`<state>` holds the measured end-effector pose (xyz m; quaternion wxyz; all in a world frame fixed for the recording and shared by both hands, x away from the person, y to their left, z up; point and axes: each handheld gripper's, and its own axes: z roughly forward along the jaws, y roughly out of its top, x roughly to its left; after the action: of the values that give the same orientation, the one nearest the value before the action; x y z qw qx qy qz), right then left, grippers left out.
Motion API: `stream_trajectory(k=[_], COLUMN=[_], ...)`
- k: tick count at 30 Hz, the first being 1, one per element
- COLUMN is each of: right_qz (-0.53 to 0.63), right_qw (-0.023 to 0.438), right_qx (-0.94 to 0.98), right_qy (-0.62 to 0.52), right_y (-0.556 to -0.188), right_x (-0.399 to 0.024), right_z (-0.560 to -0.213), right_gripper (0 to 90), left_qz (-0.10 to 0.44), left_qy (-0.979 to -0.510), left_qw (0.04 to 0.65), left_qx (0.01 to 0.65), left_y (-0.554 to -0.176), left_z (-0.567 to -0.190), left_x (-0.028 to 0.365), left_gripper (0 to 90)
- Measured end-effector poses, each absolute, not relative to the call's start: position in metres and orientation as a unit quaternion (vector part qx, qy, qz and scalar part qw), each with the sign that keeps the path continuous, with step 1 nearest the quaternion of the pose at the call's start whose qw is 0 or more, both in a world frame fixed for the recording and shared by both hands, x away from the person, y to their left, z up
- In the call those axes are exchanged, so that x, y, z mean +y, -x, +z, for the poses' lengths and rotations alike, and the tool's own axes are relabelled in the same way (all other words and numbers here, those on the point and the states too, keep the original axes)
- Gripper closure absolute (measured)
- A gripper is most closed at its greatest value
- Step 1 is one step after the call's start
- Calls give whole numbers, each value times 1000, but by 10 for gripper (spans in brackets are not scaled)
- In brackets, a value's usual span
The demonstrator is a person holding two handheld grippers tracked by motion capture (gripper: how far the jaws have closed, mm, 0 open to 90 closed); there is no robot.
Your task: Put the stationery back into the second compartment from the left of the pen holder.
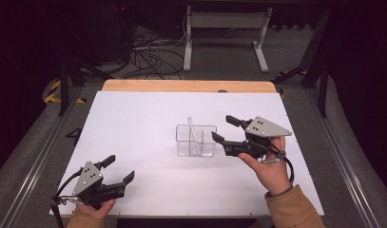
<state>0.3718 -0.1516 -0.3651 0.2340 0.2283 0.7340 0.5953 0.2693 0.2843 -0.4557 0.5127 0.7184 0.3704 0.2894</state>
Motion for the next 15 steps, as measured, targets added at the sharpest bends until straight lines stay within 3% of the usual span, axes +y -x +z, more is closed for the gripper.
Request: stream_trajectory(k=[15], right_qz=[560], right_qw=[230], right_qx=[770], right_qy=[-199], right_y=[-358], right_x=[-186], right_z=[-401], right_gripper=[238], left_qz=[293], left_qy=[-718], left_qw=[512], left_qx=[369], left_y=[-269], left_z=[-455], left_x=[284], left_gripper=[157])
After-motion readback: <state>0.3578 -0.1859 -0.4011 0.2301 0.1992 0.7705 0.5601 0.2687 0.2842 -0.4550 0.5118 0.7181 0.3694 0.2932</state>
